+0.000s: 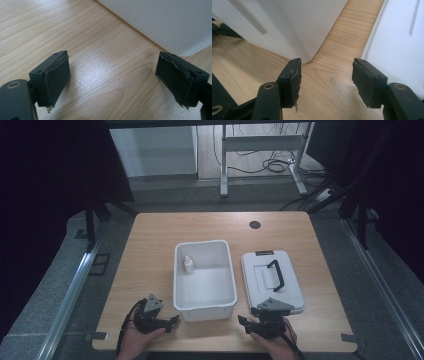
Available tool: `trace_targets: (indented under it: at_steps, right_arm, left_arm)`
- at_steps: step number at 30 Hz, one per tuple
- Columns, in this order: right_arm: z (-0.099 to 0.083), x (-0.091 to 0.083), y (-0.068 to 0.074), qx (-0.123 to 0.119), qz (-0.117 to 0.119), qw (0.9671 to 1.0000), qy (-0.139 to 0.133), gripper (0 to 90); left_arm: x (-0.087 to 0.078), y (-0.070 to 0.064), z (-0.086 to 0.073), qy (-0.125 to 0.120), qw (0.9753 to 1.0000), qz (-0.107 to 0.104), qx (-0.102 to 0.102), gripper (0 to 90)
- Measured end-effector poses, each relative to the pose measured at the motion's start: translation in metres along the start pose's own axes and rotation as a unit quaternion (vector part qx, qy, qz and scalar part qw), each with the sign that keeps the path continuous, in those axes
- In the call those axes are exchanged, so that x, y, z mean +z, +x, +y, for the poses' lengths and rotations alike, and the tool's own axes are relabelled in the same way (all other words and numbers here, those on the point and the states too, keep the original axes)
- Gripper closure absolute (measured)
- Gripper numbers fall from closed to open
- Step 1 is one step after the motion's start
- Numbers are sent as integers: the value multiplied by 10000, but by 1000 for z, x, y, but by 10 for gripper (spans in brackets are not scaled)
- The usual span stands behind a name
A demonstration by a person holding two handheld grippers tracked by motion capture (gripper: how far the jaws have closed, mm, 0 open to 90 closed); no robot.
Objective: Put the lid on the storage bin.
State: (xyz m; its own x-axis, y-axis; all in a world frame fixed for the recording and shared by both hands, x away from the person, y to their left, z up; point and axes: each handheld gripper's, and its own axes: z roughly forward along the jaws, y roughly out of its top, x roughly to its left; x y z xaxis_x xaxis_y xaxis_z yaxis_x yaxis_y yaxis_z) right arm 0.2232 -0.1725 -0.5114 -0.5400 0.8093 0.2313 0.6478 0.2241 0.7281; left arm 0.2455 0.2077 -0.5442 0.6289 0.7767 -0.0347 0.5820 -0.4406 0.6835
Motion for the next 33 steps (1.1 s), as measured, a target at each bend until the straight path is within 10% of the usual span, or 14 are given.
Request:
trace_targets:
  at_steps: [33]
  right_arm:
    - [62, -33, -40, 727, -129, 9925, 977, 426]
  left_arm:
    - [0, 0, 0, -13, 10000, -2, -13, 123]
